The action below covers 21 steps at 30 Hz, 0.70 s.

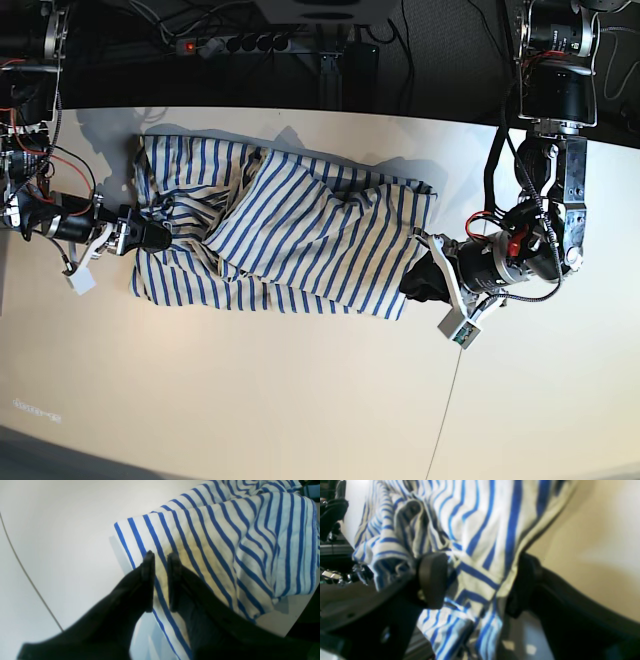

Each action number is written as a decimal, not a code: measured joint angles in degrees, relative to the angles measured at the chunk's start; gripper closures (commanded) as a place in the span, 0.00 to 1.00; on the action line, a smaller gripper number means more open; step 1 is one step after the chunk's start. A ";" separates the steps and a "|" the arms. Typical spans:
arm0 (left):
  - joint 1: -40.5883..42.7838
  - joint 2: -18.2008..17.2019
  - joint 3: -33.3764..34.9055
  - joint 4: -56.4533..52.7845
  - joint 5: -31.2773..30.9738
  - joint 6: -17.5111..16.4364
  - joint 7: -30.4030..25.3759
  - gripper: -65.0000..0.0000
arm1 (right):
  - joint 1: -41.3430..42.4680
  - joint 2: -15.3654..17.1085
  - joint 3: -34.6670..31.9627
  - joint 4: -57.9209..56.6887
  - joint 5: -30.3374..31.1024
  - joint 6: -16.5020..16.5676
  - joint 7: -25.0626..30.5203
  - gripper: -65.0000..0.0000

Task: Fold the T-shirt properly
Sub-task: 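Lay the folded end down and regrasp the bundle with both grippers, then release the left gripper and drag the bundle with the right gripper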

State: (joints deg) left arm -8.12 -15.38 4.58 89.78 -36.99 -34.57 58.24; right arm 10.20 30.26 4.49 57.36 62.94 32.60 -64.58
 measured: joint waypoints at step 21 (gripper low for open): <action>0.02 -3.08 0.07 0.00 -0.33 0.00 1.31 0.85 | -0.04 2.32 4.72 -0.31 -14.12 0.00 11.45 1.00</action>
State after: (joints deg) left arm -8.10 -18.46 4.64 89.78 -37.32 -34.57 59.55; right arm 10.15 32.58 9.21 57.06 48.82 32.60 -53.12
